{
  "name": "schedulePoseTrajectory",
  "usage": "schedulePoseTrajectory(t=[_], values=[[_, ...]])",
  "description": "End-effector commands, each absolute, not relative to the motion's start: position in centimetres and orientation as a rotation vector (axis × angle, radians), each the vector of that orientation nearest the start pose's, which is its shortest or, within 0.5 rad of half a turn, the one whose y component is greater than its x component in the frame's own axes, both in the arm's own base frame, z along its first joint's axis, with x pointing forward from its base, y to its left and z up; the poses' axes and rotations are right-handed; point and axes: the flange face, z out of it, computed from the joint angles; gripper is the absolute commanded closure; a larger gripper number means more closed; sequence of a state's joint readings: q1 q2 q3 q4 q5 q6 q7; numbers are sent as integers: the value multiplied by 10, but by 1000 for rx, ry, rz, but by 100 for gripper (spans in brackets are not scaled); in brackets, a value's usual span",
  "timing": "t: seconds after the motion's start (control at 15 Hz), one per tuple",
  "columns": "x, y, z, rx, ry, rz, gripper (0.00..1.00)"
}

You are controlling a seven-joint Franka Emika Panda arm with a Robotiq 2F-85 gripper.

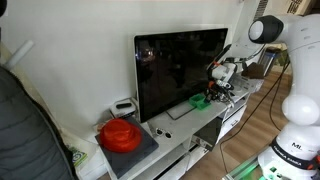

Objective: Pick up the blue toy from the tv stand and put it in the green lunch box

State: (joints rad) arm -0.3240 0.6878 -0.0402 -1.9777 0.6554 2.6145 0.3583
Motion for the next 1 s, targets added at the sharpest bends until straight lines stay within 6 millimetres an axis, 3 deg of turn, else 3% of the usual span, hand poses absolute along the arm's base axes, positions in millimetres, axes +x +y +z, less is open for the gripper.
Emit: schedulePoseTrajectory(t=[0.0, 0.47, 0.87, 0.93], values=[[567, -219, 109, -2125, 1918, -33, 90], [586, -196, 93, -2114, 2060, -61, 90], [591, -193, 84, -2160, 2111, -81, 90], [592, -193, 84, -2167, 2118, -88, 68]])
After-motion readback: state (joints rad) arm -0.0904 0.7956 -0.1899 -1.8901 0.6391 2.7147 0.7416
